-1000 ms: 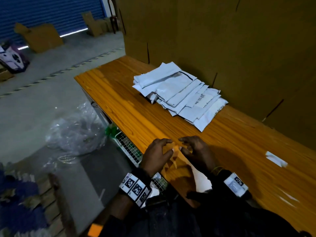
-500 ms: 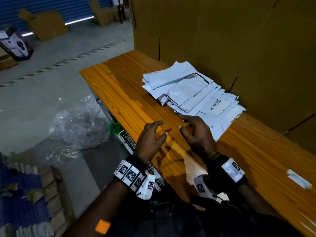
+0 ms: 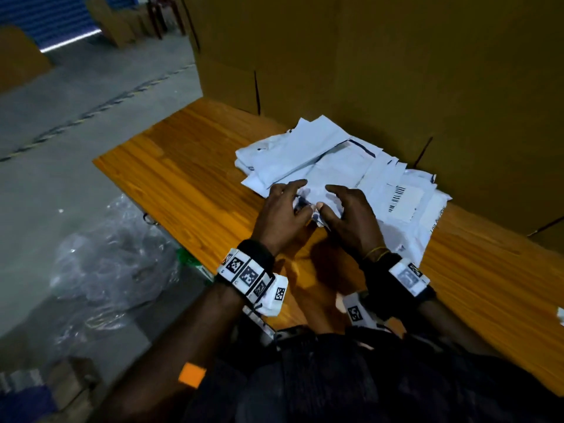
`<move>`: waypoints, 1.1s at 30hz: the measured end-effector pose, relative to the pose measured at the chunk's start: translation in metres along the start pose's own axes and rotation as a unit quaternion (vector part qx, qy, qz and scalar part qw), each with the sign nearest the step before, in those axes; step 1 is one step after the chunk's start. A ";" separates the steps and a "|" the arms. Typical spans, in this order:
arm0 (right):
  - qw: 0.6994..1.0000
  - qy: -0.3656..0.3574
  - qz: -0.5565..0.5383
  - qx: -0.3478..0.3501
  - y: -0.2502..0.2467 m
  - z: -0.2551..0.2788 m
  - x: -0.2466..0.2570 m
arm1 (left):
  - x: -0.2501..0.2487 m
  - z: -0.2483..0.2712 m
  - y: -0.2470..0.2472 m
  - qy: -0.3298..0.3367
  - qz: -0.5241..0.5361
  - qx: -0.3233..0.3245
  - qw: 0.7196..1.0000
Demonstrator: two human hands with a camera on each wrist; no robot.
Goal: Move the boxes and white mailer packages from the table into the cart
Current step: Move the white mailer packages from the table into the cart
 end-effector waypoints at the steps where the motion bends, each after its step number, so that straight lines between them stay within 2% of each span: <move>1: 1.000 0.014 0.010 -0.007 0.009 -0.012 -0.004 | 0.006 -0.010 0.003 -0.004 0.000 0.016 1.000; 4: 0.996 0.068 0.063 0.004 0.031 -0.043 -0.012 | 0.028 -0.045 0.008 -0.034 -0.041 0.072 0.996; 6: 0.986 0.092 0.124 0.057 0.044 -0.051 -0.019 | 0.035 -0.052 0.010 -0.052 -0.086 0.094 0.990; 7: 0.981 0.107 0.153 0.060 0.051 -0.060 -0.022 | 0.043 -0.064 0.012 -0.052 -0.100 0.113 0.987; 8: 0.972 0.150 0.175 0.038 0.055 -0.081 -0.024 | 0.053 -0.100 0.018 -0.030 -0.104 0.146 0.983; 12: 0.948 0.182 0.248 0.085 0.064 -0.087 -0.040 | 0.062 -0.119 0.020 -0.051 -0.129 0.168 0.976; 18: 0.946 0.216 0.240 0.009 0.048 -0.094 -0.042 | 0.080 -0.148 0.036 -0.074 -0.177 0.224 0.955; 22: 0.947 0.223 0.223 -0.055 0.037 -0.095 -0.045 | 0.081 -0.150 0.037 -0.070 -0.219 0.208 0.951; 28: 0.927 0.272 0.247 -0.079 0.031 -0.091 -0.061 | 0.081 -0.154 0.037 -0.089 -0.133 0.190 0.969; 30: 0.921 0.276 0.256 -0.098 0.027 -0.089 -0.064 | 0.084 -0.154 0.039 -0.090 -0.113 0.209 0.967; 33: 0.917 0.293 0.255 -0.092 0.022 -0.087 -0.069 | 0.088 -0.149 0.044 -0.074 -0.143 0.266 0.950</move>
Point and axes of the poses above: each hand's wrist, its own z-axis away from the middle knuckle, its own y-axis out of the palm, x = y × z, the point moved 10 cm from there along -z, towards the middle knuckle, and after that the axes turned 8 degrees about y, right-handed, at the moved point
